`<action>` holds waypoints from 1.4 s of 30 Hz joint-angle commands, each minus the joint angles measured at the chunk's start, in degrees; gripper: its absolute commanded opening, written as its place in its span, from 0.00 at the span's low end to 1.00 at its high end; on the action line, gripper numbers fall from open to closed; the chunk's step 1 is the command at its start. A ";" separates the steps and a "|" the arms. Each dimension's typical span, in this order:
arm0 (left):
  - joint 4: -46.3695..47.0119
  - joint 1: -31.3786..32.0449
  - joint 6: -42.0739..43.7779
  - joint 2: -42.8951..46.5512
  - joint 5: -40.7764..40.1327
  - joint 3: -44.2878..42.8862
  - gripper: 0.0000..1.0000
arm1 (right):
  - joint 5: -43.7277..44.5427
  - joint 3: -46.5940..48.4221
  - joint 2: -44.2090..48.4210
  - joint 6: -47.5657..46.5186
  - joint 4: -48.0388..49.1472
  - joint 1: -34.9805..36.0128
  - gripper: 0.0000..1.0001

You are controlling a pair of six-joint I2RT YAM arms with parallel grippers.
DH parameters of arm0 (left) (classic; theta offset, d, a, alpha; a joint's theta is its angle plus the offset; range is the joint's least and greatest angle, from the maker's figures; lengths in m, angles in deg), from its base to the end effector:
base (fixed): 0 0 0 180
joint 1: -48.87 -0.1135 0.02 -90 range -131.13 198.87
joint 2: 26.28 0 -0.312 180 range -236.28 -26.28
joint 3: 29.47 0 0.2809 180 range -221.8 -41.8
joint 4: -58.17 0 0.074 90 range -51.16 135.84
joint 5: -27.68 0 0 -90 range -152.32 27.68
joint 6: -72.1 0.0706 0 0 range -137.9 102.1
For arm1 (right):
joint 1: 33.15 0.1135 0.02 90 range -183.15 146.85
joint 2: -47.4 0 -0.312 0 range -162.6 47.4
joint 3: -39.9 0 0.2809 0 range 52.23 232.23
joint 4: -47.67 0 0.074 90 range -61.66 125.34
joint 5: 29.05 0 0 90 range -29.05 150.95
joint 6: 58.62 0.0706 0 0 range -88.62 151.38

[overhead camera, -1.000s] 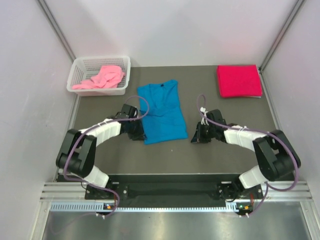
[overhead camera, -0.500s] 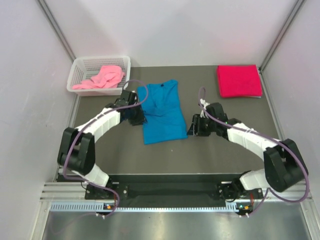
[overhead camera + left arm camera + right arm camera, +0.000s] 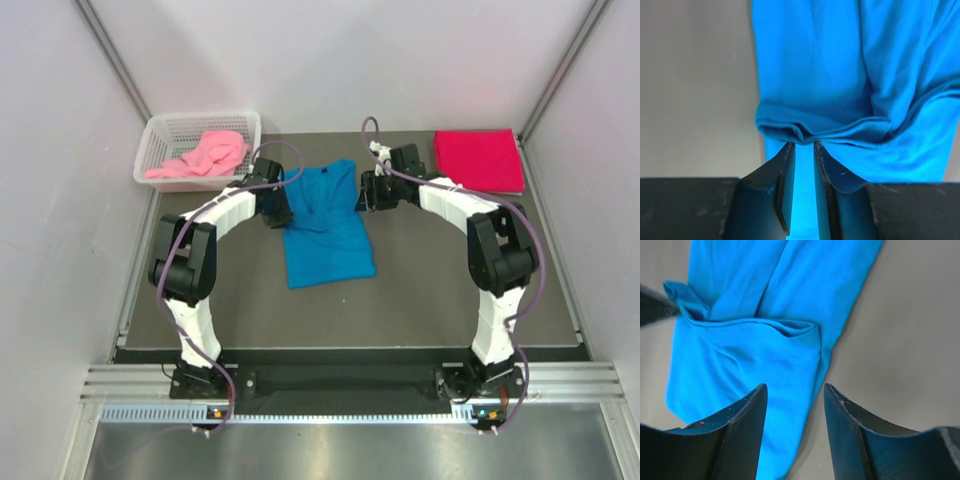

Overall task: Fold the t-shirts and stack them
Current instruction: Fold the tshirt

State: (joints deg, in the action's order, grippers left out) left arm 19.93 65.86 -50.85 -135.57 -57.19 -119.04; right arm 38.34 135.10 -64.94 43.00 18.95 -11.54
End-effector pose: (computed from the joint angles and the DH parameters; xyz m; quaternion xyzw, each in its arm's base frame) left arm 0.4420 -0.1416 0.1909 -0.1211 0.9526 -0.1554 0.2318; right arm 0.4585 0.2108 0.2194 -0.1525 0.8989 0.2794 0.3011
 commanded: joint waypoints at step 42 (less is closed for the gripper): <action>0.16 -0.29 3.94 -12.52 -6.86 -11.89 0.25 | -8.34 17.60 -15.82 -17.16 -1.20 0.72 0.00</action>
State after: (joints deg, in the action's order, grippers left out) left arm 19.80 65.84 -47.94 -146.09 -60.47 -129.62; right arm 29.14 152.43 -83.38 26.43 14.56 -11.41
